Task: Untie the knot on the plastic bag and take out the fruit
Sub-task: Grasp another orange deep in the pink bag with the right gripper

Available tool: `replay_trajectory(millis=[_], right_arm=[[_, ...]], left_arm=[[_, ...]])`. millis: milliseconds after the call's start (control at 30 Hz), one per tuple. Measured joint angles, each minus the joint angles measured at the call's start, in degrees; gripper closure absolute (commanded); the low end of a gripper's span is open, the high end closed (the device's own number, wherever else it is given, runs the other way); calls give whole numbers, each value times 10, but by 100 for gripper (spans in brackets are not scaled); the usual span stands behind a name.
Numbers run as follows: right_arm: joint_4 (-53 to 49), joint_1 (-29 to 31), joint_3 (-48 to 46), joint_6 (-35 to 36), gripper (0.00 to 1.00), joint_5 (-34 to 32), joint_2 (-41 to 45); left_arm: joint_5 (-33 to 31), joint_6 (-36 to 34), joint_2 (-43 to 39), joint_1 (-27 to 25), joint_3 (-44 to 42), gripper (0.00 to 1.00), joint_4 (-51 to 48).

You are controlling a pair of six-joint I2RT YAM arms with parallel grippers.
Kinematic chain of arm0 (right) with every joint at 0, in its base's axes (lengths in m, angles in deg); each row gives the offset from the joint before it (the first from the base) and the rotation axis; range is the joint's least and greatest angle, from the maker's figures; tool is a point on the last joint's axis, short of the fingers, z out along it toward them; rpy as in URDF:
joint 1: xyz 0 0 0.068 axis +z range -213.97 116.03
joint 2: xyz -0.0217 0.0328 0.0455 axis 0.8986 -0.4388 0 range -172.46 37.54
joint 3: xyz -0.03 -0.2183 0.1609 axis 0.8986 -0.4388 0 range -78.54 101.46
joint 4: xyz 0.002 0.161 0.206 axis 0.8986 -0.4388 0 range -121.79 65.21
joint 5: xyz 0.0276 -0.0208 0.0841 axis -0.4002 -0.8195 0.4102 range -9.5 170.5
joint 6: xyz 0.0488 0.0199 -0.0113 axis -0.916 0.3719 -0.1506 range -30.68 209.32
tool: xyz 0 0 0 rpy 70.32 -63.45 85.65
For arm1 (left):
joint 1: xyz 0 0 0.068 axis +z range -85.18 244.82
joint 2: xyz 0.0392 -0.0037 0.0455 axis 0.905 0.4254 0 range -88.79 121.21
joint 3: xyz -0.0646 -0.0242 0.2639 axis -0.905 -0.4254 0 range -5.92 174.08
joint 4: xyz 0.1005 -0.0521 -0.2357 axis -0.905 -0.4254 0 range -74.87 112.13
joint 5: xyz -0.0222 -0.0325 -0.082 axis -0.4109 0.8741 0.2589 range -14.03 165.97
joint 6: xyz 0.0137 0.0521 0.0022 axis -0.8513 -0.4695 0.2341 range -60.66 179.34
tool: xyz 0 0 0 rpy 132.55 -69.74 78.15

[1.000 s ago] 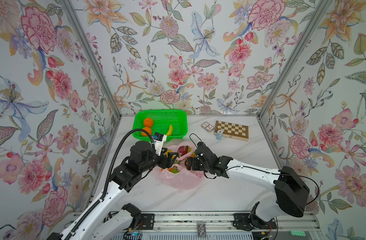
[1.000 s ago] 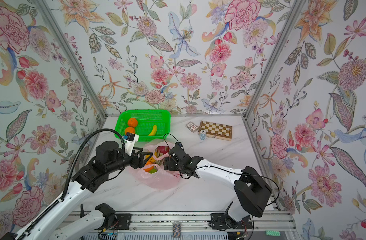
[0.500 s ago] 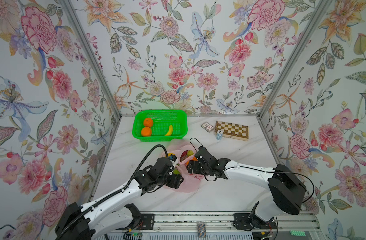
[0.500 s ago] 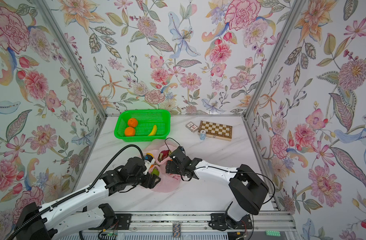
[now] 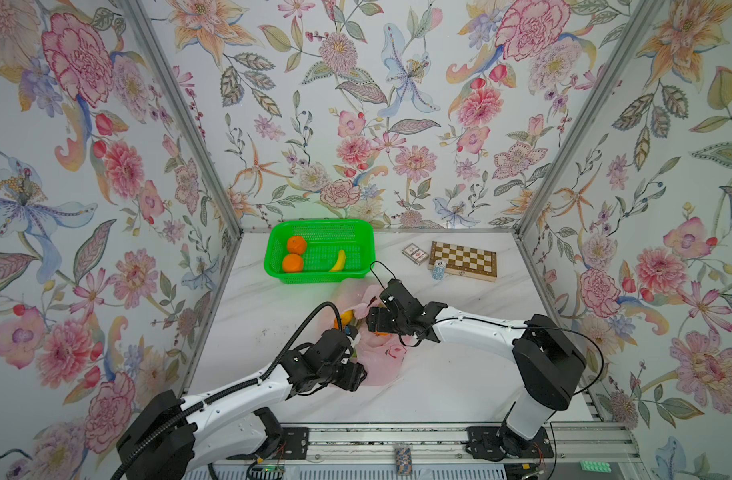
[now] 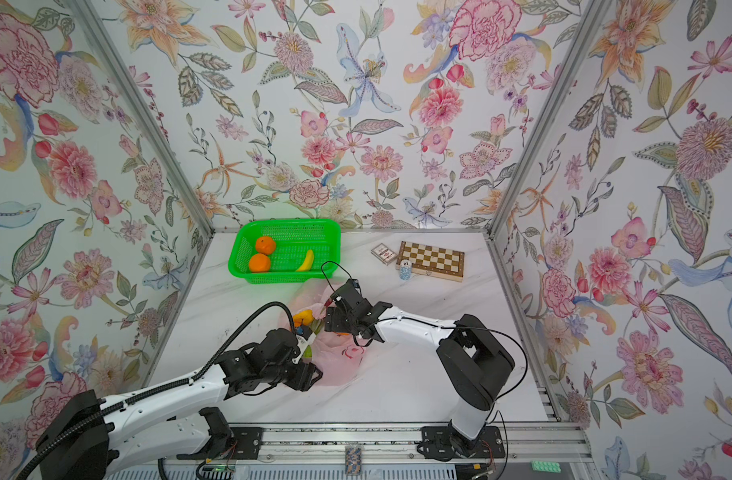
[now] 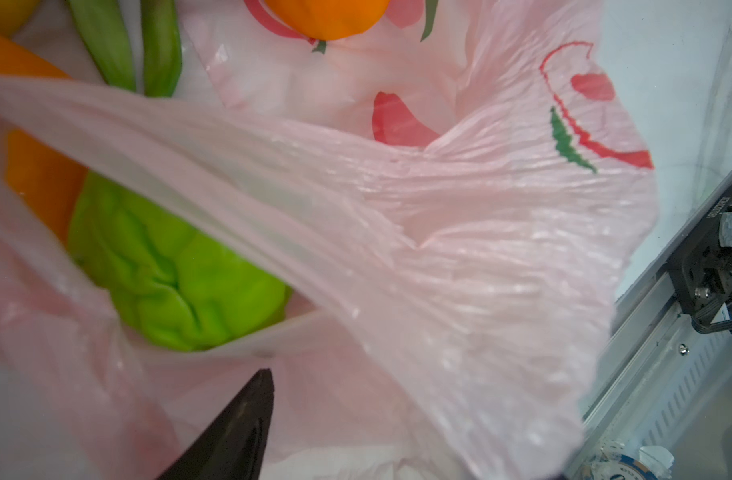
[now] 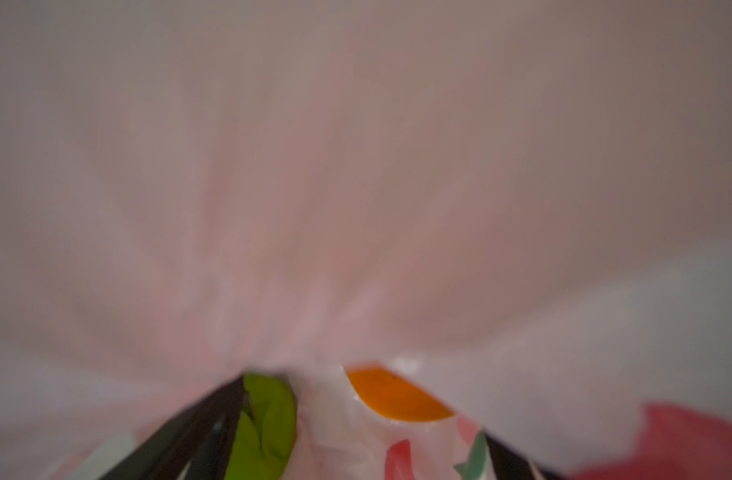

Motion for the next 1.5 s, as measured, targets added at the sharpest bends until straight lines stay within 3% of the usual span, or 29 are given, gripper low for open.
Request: replay_trajectory(millis=[300,600,767,933,1100,1267,1500], right_arm=[[-56,12,50,140,1,-85,-49],[-81,5,94,216,23,-59,-111],[-81,0,96,226,40,-49,-118],[-80,-5,95,223,43,-39,-115],[-65,-15,66,208,45,-7,-89],[-43,-26,28,179,45,40,-50],[-9,-34,-6,140,45,98,-12]], left_arm=[[-1,1,0,0,-2,30,17],[-2,2,0,0,-6,29,26],[-7,1,-2,0,-6,21,25],[-31,-7,-24,-1,10,9,2],[-54,-30,-54,0,61,6,-29],[-58,-55,-69,1,125,7,-49],[-56,-89,-61,43,178,20,-51]])
